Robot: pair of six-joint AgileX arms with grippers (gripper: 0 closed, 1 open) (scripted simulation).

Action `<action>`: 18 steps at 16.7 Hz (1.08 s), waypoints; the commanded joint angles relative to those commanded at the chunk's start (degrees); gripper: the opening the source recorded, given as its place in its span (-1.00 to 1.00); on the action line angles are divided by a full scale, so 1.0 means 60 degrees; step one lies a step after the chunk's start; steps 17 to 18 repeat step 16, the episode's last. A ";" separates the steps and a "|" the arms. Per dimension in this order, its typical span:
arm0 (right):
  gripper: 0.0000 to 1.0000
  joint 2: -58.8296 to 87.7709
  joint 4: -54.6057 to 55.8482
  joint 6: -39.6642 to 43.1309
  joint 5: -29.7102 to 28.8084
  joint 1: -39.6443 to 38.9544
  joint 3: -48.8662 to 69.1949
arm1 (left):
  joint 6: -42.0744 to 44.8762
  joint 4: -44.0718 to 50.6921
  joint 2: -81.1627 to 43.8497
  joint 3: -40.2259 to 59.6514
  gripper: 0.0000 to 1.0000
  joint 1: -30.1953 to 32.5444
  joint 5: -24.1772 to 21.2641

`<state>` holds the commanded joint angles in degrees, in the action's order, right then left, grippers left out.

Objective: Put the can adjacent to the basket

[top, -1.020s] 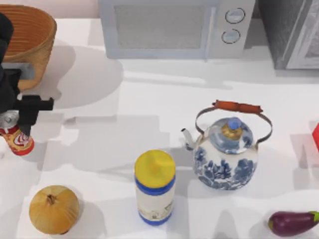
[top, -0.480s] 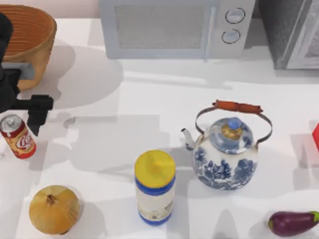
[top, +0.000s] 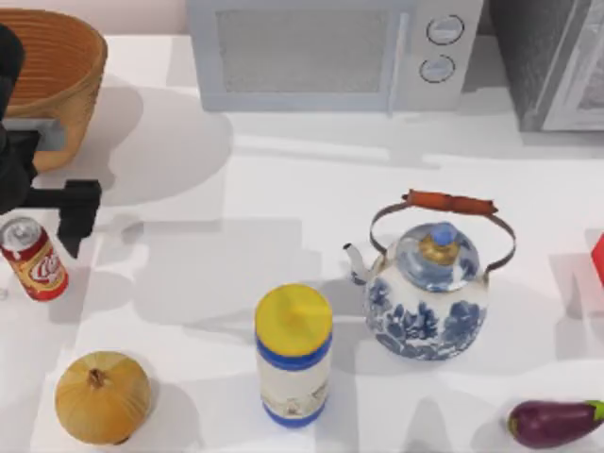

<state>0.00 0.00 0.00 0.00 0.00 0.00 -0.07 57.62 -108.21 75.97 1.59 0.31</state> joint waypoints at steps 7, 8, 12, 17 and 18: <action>1.00 0.0000 0.0000 0.0000 0.0000 0.0000 0.0000 | -0.0062 0.1019 0.0039 -0.0063 1.00 0.0019 0.0162; 1.00 0.0000 0.0000 0.0000 0.0000 0.0000 0.0000 | -0.0064 0.1188 0.0032 -0.0004 1.00 0.0017 0.0184; 1.00 0.0000 0.0000 0.0000 0.0000 0.0000 0.0000 | -0.0048 0.1507 0.0171 0.0605 1.00 0.0002 0.0120; 1.00 0.0000 0.0000 0.0000 0.0000 0.0000 0.0000 | -0.0018 0.1432 0.0352 0.1092 1.00 0.0010 -0.0001; 1.00 0.0000 0.0000 0.0000 0.0000 0.0000 0.0000 | -0.0018 0.1432 0.0352 0.1092 1.00 0.0010 -0.0001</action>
